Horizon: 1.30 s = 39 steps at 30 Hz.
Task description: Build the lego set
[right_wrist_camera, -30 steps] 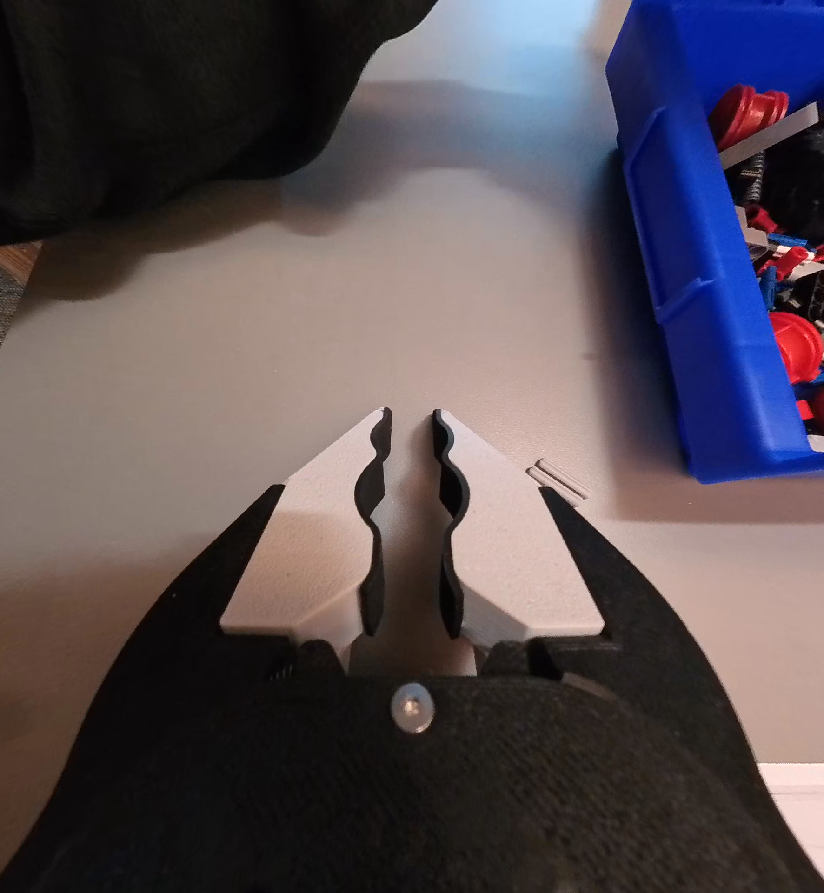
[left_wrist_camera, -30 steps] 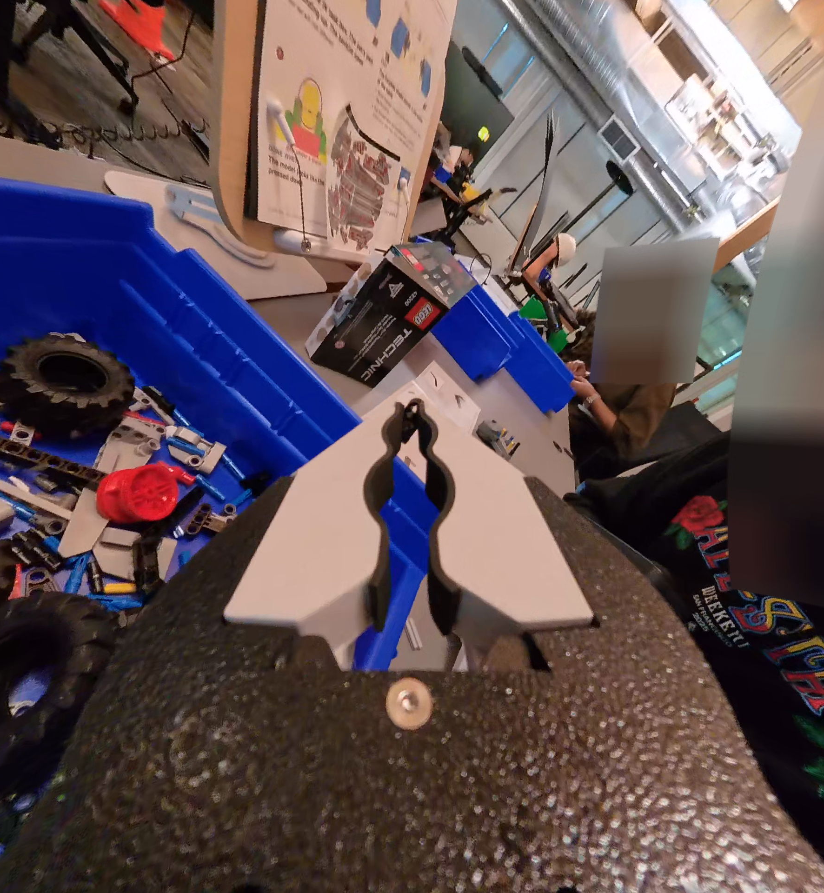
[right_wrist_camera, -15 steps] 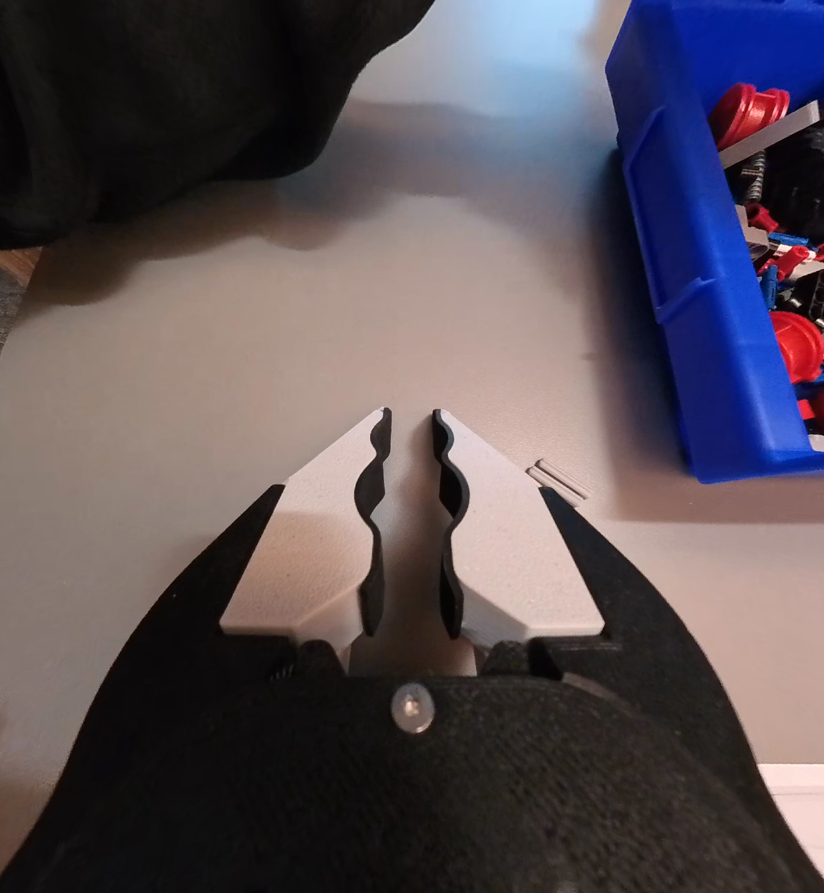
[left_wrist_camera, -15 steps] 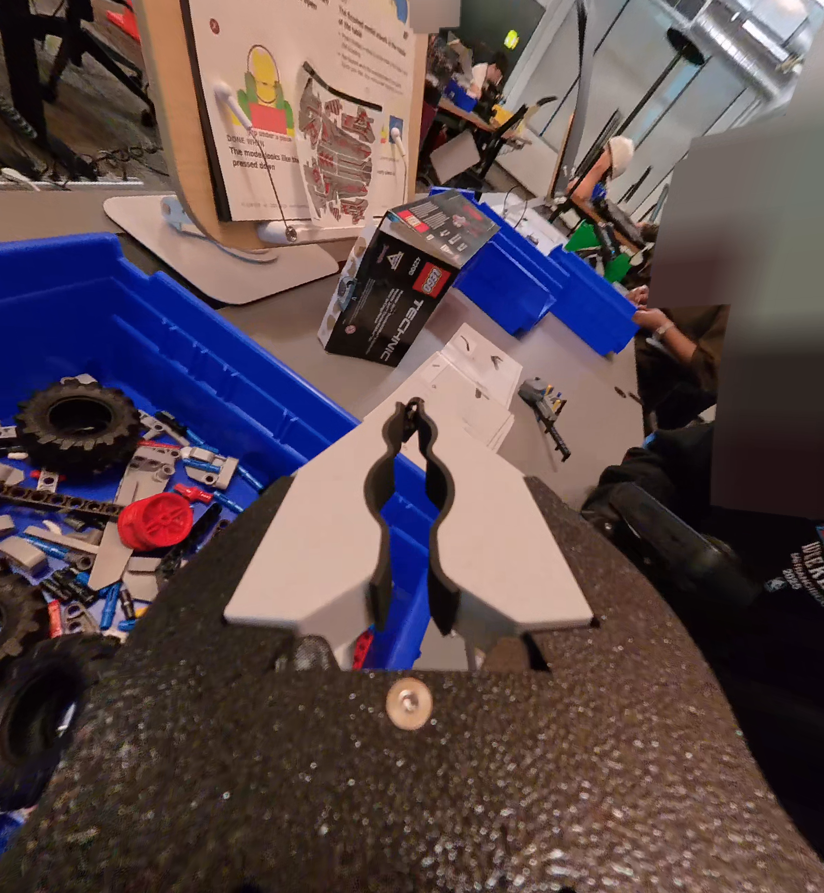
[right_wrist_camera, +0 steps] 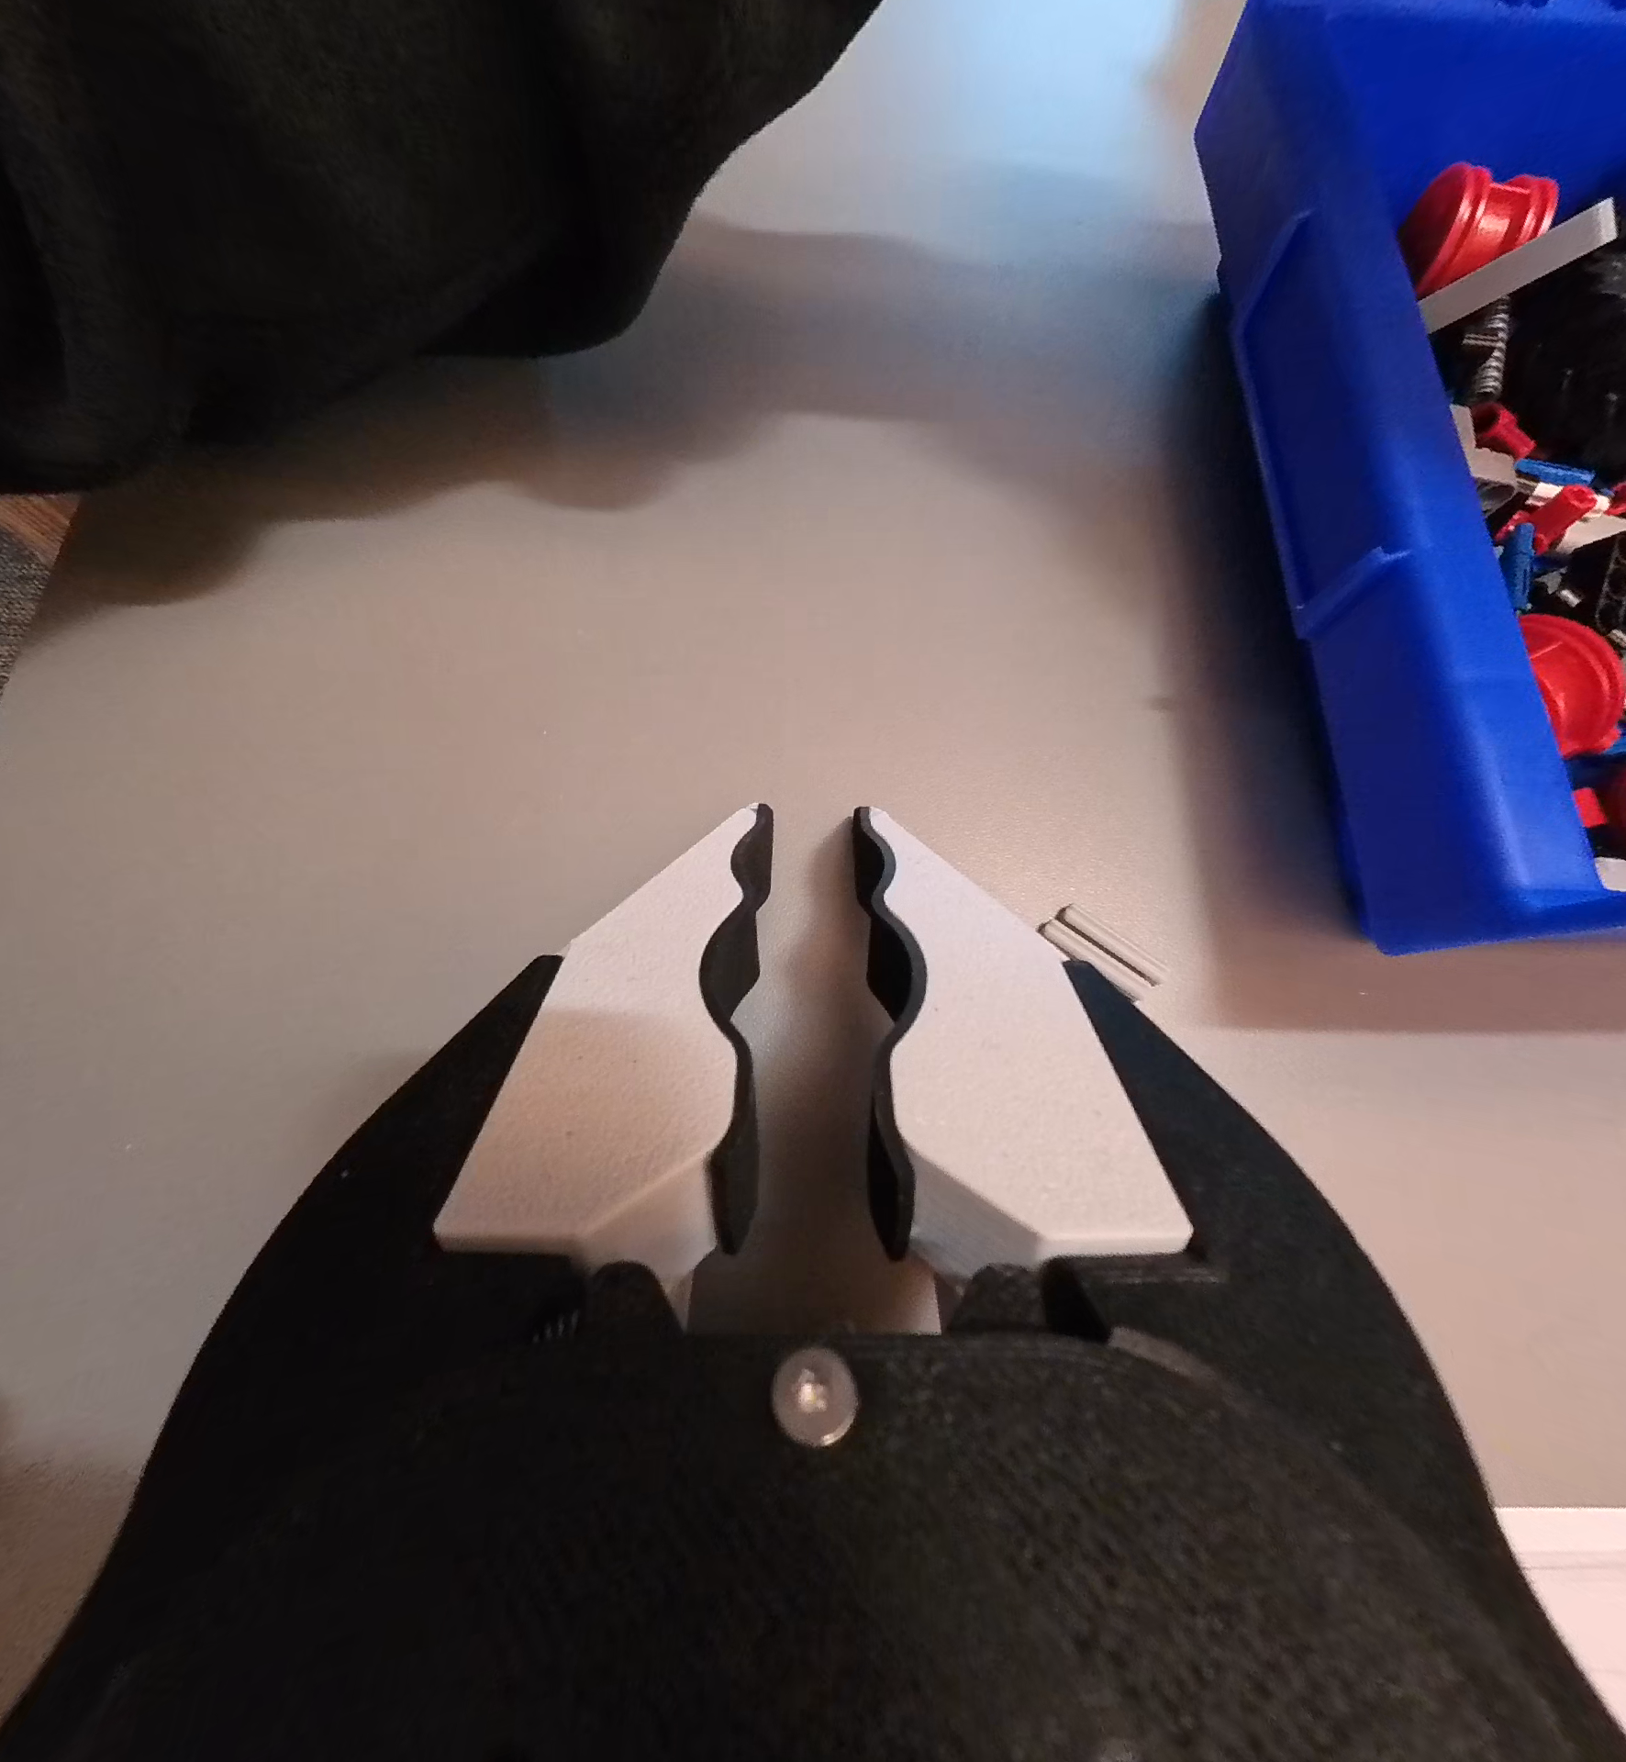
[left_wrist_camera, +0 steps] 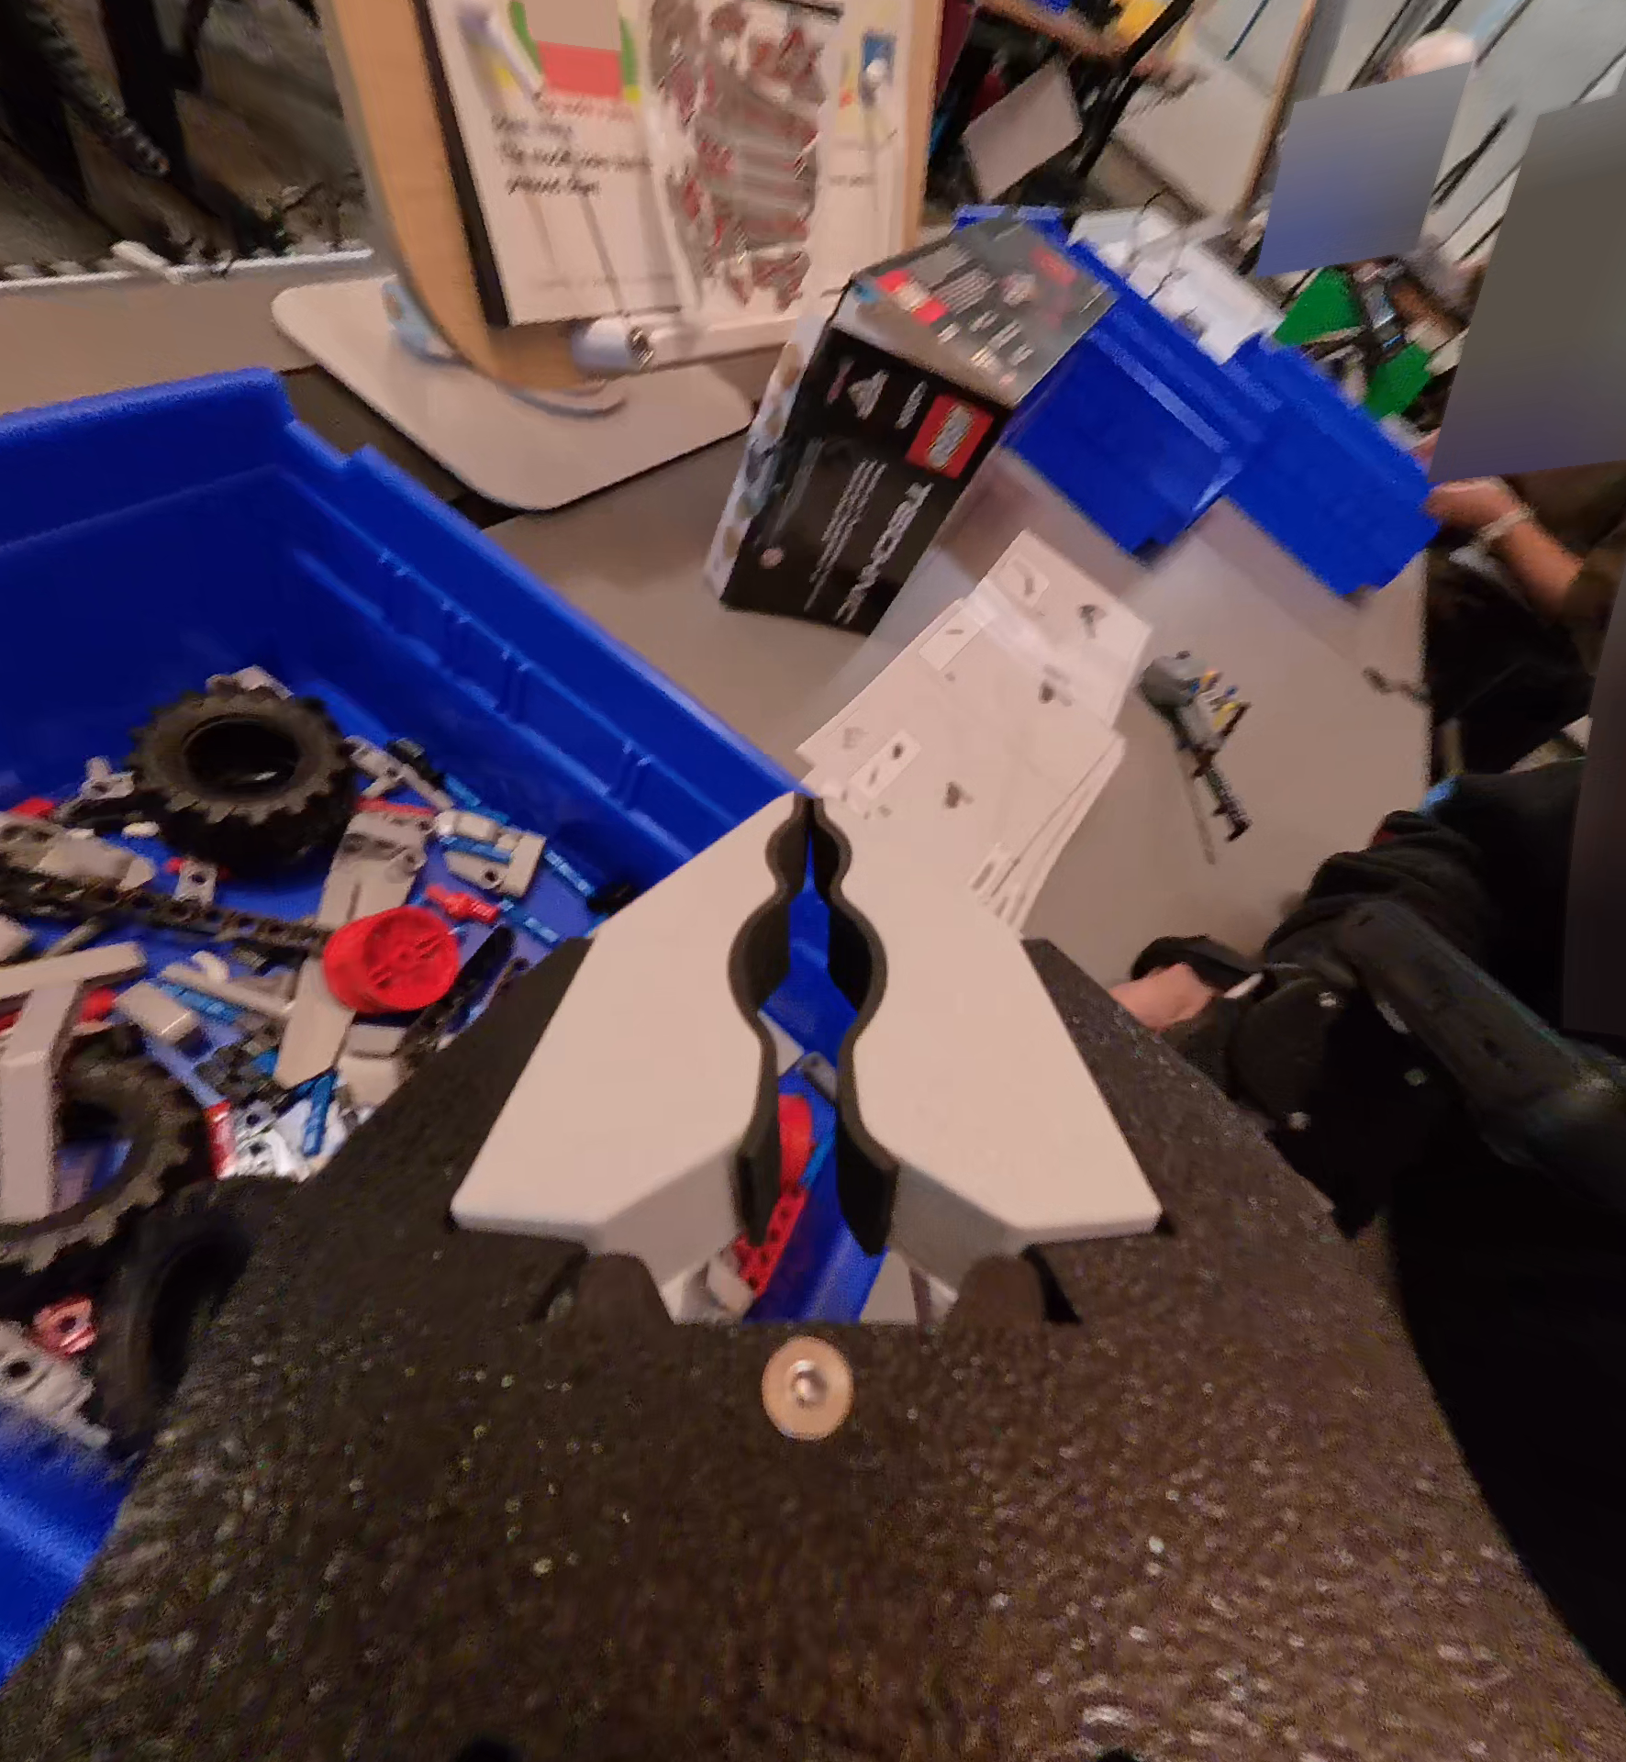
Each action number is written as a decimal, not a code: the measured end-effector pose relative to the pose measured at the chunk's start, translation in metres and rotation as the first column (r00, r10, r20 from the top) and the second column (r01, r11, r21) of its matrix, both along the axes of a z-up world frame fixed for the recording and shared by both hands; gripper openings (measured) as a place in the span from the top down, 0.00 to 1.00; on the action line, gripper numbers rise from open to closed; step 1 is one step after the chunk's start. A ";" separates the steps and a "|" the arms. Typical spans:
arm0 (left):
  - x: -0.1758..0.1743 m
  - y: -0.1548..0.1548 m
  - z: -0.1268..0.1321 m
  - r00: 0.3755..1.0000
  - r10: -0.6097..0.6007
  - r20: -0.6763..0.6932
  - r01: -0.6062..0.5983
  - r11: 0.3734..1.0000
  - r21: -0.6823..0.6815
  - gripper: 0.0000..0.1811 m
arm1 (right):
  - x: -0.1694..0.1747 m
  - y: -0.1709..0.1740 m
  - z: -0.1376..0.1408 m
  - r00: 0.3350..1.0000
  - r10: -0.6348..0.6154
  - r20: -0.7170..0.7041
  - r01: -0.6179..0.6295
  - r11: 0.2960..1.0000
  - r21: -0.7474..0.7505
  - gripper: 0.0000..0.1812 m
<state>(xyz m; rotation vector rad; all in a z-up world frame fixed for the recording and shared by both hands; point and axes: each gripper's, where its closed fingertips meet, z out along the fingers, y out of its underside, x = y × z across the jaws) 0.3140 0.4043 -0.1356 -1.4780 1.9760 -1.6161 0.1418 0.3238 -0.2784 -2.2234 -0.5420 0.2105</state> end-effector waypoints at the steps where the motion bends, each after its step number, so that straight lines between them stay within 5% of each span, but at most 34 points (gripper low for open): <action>1: 0.000 0.003 -0.005 1.000 0.010 -0.014 -0.009 0.999 0.034 1.00 | 0.000 0.000 0.000 1.000 0.000 0.001 0.000 1.000 0.000 0.92; 25: 0.008 0.028 -0.042 0.984 0.139 -0.109 -0.109 0.963 0.245 1.00 | 0.000 0.000 0.000 1.000 0.004 0.007 -0.004 1.000 0.004 0.93; 39: -0.010 0.063 -0.092 0.925 0.257 -0.281 -0.054 0.818 0.572 0.97 | 0.000 0.000 0.000 1.000 0.004 0.003 -0.004 1.000 0.002 0.93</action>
